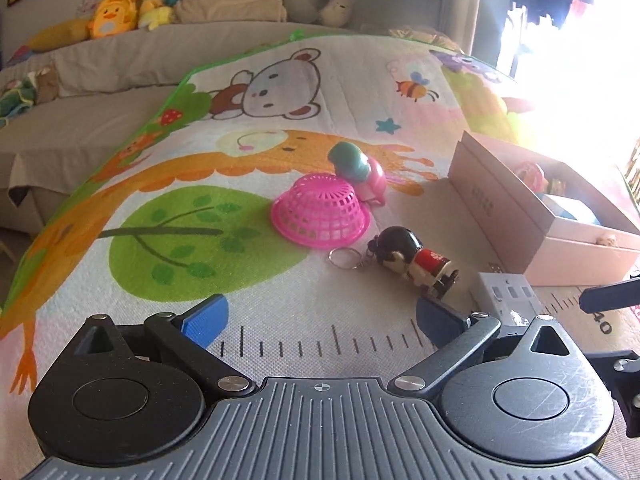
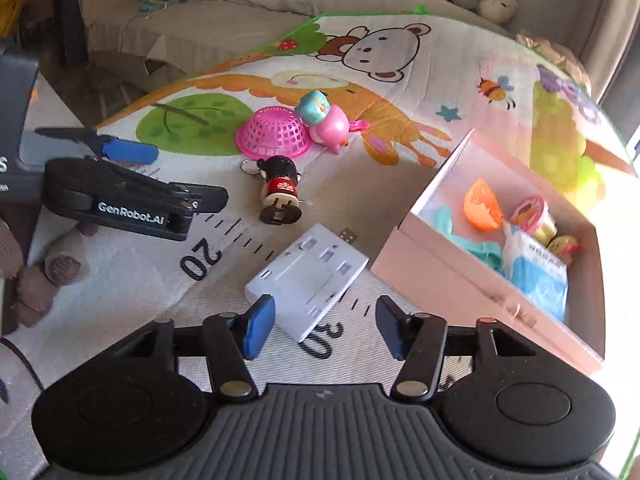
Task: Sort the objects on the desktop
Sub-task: 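Lower the teal toy and wipes pack into the pink box and open both grippers, then move the right gripper to the white charger block on the mat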
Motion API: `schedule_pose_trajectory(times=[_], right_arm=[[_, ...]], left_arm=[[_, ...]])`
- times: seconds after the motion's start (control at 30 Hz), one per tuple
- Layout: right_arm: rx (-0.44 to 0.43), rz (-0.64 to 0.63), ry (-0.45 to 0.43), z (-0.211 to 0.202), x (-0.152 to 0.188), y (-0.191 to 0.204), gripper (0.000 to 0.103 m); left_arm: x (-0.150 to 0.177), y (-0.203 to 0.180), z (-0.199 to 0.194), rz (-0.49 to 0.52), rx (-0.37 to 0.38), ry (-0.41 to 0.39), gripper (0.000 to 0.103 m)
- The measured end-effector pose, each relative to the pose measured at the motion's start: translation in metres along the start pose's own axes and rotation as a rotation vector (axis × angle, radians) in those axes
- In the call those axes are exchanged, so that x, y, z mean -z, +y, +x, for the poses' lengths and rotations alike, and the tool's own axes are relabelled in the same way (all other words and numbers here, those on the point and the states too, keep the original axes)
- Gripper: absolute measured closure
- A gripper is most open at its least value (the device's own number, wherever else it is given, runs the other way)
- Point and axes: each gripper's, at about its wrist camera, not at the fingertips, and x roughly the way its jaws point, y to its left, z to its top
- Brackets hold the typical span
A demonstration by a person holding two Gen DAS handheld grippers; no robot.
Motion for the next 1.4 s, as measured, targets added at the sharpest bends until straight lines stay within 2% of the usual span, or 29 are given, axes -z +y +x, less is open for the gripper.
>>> schedule_pose_trajectory(times=[0.1, 0.13, 0.17, 0.27, 0.33, 0.47, 0.53, 0.6, 0.63, 0.67, 0.7, 0.87, 1.03, 1.13, 1.23, 1.3, 1.33, 1.4], right_arm=[[-0.049, 0.112, -0.034, 0.011, 0.004, -0.005, 0.031], [-0.052, 0.131, -0.045, 0.016, 0.005, -0.005, 0.035], [-0.054, 0.137, -0.045, 0.020, 0.007, -0.004, 0.047], [-0.069, 0.123, -0.057, 0.017, 0.017, -0.004, 0.053], [-0.078, 0.107, -0.061, 0.007, 0.030, -0.009, 0.054], [-0.053, 0.112, -0.057, -0.017, 0.059, -0.033, 0.054], [0.014, 0.125, -0.071, -0.028, 0.074, -0.049, 0.054], [0.127, 0.150, -0.090, -0.034, 0.087, -0.063, 0.047], [0.194, 0.180, -0.105, -0.037, 0.095, -0.072, 0.038], [0.222, 0.214, -0.121, -0.040, 0.101, -0.079, 0.030], [0.227, 0.248, -0.135, -0.042, 0.105, -0.085, 0.028], [0.169, 0.463, -0.222, -0.042, 0.129, -0.114, 0.017], [0.150, 0.549, -0.256, -0.042, 0.134, -0.128, 0.013], [0.126, 0.591, -0.265, -0.042, 0.136, -0.133, 0.010], [0.143, 0.577, -0.262, -0.041, 0.134, -0.127, 0.002], [0.150, 0.569, -0.261, -0.041, 0.134, -0.126, 0.001], [0.149, 0.568, -0.259, -0.040, 0.134, -0.125, 0.001], [0.149, 0.570, -0.255, -0.040, 0.134, -0.126, 0.000]], left_arm=[[-0.001, 0.000, 0.002, -0.011, -0.035, 0.011, 0.000], [-0.001, 0.001, 0.002, -0.015, -0.046, 0.016, 0.000], [-0.002, 0.001, 0.002, -0.013, -0.052, 0.019, 0.000], [-0.004, -0.006, -0.001, 0.034, -0.040, 0.018, 0.001], [-0.006, -0.014, -0.001, 0.072, -0.025, 0.019, 0.001], [-0.012, -0.034, 0.006, 0.111, 0.013, 0.035, 0.001], [-0.014, -0.044, 0.011, 0.133, 0.026, 0.042, 0.001], [-0.015, -0.055, 0.016, 0.163, 0.032, 0.042, 0.001], [-0.015, -0.059, 0.018, 0.177, 0.037, 0.043, 0.001], [-0.015, -0.064, 0.020, 0.190, 0.044, 0.042, 0.001], [-0.015, -0.068, 0.021, 0.206, 0.051, 0.038, 0.001], [-0.016, -0.085, 0.030, 0.317, 0.075, -0.015, 0.001], [-0.016, -0.089, 0.039, 0.383, 0.136, 0.008, 0.001], [-0.011, -0.091, 0.030, 0.386, 0.220, 0.018, 0.001], [-0.003, -0.093, 0.014, 0.400, 0.332, 0.027, 0.000], [0.005, -0.095, 0.000, 0.419, 0.388, 0.006, 0.000], [0.008, -0.096, -0.005, 0.425, 0.385, -0.017, 0.000], [0.010, -0.102, -0.010, 0.440, 0.313, -0.057, 0.000]])
